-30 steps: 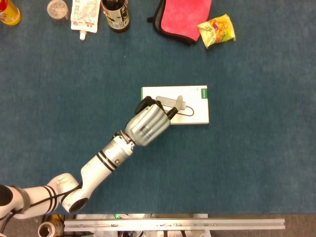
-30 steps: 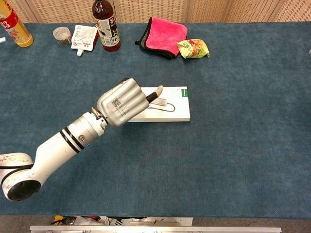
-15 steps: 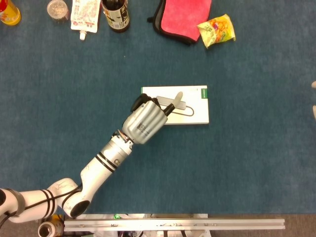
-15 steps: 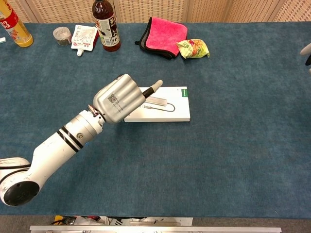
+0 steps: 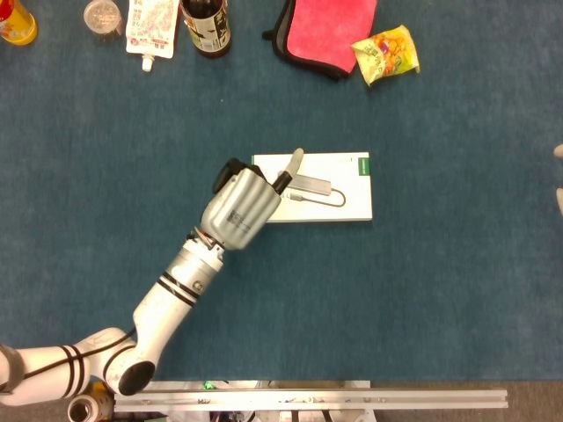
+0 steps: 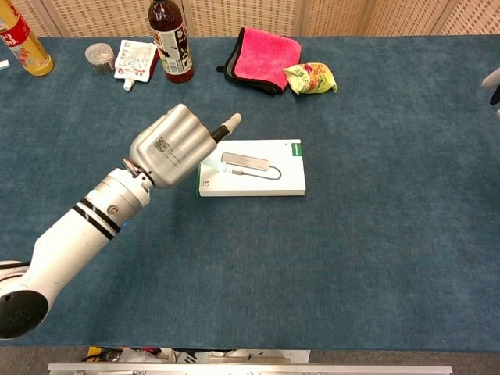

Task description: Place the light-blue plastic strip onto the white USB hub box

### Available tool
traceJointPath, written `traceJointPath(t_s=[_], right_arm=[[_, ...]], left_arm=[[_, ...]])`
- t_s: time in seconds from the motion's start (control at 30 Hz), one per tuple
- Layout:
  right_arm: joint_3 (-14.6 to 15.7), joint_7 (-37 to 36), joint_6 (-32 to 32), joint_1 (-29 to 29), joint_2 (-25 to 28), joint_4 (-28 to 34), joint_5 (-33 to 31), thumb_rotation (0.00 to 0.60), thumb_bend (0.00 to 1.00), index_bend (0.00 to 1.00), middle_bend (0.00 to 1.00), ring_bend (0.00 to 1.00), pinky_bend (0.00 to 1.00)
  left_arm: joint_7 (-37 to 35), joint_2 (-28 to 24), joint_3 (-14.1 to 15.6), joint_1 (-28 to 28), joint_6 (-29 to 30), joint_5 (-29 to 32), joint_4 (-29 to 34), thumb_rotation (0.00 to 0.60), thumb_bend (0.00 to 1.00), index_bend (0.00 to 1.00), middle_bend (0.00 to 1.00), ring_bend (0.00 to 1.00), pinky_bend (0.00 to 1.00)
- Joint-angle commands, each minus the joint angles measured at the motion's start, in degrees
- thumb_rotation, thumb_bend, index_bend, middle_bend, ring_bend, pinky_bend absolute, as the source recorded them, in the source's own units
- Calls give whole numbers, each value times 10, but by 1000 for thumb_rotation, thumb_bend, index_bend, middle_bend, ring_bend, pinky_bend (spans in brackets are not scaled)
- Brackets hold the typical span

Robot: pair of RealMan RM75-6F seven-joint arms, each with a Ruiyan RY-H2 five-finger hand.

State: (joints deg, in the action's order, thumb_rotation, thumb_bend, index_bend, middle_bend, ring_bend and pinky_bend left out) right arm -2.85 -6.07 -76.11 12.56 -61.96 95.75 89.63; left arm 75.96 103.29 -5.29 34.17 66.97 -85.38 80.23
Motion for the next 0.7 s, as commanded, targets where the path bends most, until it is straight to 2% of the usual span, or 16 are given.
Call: traceJointPath(t_s=[0.03,0.23,0.3,0.43,0.53,0.63,0.7], right_arm=[[1,0,4,3,2,1,1,395,392,340,447,310,273],[3,2,17,19,11,12,18,395,418,340,452,310,274],[3,6,24,26,14,16,24,394,420,340,457,313,305],[2,29,47,44,16,26,30,396,448,340,482,353,451],[1,44,62,56,16,35,31,394,482,340,514,429,606],[-6,67,87,78,16,47,34,396,501,340,559,527,724],[-12,82,106,94,17,57,27,396,507,340,618,631,813]], left_arm=[[-38,-19,-8,-4,20,-6,15,600,133,0,709,823,885],[-127,-50,-27,-18,55,0,26,600,134,0,648,738,877],[-170,-62,-37,-24,65,7,30,600,134,0,623,706,871],[-263,-95,-55,-41,65,46,59,600,134,32,567,640,852],[-314,-122,-64,-48,57,69,81,600,134,73,546,614,845],[-368,-155,-71,-60,65,76,86,600,134,80,547,610,844],[-406,-169,-68,-68,79,62,75,600,134,80,563,614,844]])
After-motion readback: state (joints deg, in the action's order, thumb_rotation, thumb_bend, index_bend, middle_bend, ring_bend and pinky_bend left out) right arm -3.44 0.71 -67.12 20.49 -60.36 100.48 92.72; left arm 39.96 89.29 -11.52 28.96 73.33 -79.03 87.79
